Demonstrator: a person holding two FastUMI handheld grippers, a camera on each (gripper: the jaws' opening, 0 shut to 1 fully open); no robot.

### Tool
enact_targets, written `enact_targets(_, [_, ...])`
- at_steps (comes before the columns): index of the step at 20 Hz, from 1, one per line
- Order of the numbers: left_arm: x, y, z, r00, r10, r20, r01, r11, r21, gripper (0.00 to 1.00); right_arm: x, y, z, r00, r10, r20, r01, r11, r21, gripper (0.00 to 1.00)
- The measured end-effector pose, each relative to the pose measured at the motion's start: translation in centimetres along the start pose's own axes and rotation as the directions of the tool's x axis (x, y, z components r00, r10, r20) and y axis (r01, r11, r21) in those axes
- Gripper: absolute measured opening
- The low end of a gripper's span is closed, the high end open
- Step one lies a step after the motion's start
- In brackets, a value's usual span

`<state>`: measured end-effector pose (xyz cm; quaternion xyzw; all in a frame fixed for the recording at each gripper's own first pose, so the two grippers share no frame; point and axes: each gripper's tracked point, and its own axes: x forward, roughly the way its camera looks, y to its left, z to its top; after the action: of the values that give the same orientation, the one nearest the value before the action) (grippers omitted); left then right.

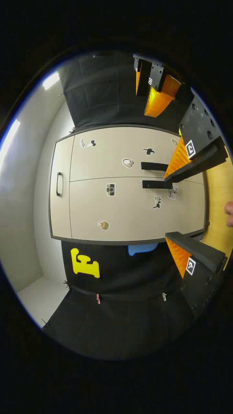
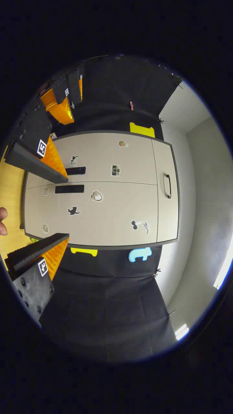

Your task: Open the right door of the double-door shoe cabinet with the right hand, and open the left door with the left hand.

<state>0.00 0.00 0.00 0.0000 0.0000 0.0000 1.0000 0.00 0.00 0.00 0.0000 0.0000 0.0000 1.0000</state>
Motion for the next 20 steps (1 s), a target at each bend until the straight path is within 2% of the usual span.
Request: enact_targets(20, [-0.2, 0.2, -0.7, 1.0, 0.002, -0.013, -0.002, 1.0, 0.007, 0.95, 0.8, 0.2, -0.5, 1.0, -0.004, -0.007, 0.004, 1.0, 0.011, 0.97])
